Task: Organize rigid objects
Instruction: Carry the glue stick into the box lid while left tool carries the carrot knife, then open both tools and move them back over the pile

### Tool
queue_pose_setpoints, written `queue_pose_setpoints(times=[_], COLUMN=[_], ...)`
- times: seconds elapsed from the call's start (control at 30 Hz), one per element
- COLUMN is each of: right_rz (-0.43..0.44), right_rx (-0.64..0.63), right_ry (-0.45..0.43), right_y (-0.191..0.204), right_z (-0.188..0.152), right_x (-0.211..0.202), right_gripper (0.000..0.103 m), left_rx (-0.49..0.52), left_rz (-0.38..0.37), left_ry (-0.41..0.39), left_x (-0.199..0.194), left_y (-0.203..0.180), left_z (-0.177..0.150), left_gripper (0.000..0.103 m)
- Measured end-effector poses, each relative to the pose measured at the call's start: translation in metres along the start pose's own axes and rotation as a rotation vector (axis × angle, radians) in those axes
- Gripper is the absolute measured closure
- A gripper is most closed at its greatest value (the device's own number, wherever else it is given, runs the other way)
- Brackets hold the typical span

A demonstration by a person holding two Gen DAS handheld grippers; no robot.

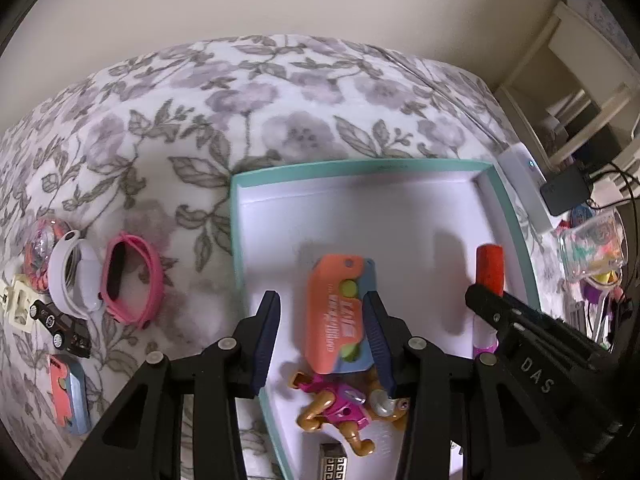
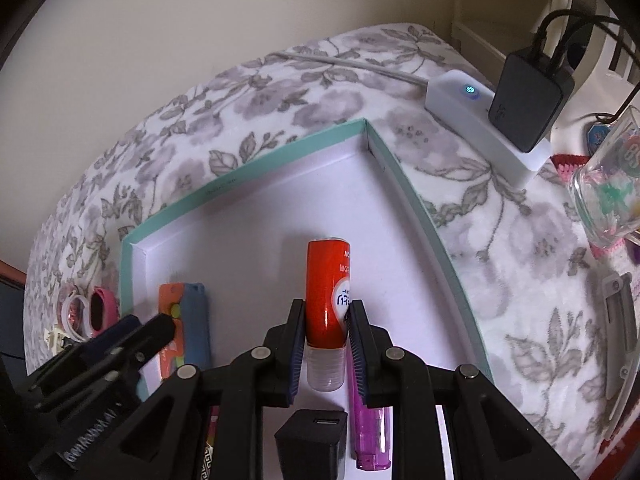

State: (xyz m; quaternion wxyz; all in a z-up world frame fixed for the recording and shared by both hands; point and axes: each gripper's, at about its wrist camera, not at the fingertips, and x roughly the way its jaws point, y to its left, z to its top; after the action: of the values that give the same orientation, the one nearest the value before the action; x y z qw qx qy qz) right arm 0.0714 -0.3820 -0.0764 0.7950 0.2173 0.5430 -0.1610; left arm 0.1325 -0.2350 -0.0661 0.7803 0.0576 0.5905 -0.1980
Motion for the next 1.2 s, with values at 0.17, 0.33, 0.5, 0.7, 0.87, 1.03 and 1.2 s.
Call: queue_pose_setpoints(times=[0.17, 0.33, 0.5, 0.7, 0.87, 1.03, 1.2], right_rz=[-0.015, -0.031, -0.043, -0.050, -0.042, -0.045, -0.051], right_rx=[-0.014, -0.017, -0.011, -0.007, -0.007, -0.036, -0.056], right_ry=[0.020, 0.020, 0.007, -0.032, -0.057, -0.095, -0.162], right_y=[0.007, 0.009, 0.008, 0.008, 0.009, 0.014, 0.020], right_z=[-0.002, -0.002, 0.001, 0.004, 0.005, 0.005, 0.005], right_x=[0.005, 0.005, 0.001, -0.007, -0.011, -0.014, -0.022], right_gripper=[0.080, 0.080, 0.072, 0.042, 0.029, 0.008, 0.000], left_rx=[-0.032, -0.041, -0.041, -0.056, -0.086, -0.115, -0.134], left_rz=[0.006, 0.009, 0.004, 0.032, 0.057, 0.070, 0.079], left_ry=[0.001, 0.003, -0.023, -0.073, -0.099, -0.123, -0.172], left_x=[-0.005, -0.009, -0.017, -0.028, -0.031, -0.034, -0.041], left_y=[0.010, 0.011, 0.012, 0.023, 0.035, 0.049, 0.058], left_z=[0.004, 0.006, 0.009, 0.016, 0.019, 0.022, 0.023], left_gripper=[0.059, 0.059, 0.058, 0.033, 0.025, 0.024, 0.004])
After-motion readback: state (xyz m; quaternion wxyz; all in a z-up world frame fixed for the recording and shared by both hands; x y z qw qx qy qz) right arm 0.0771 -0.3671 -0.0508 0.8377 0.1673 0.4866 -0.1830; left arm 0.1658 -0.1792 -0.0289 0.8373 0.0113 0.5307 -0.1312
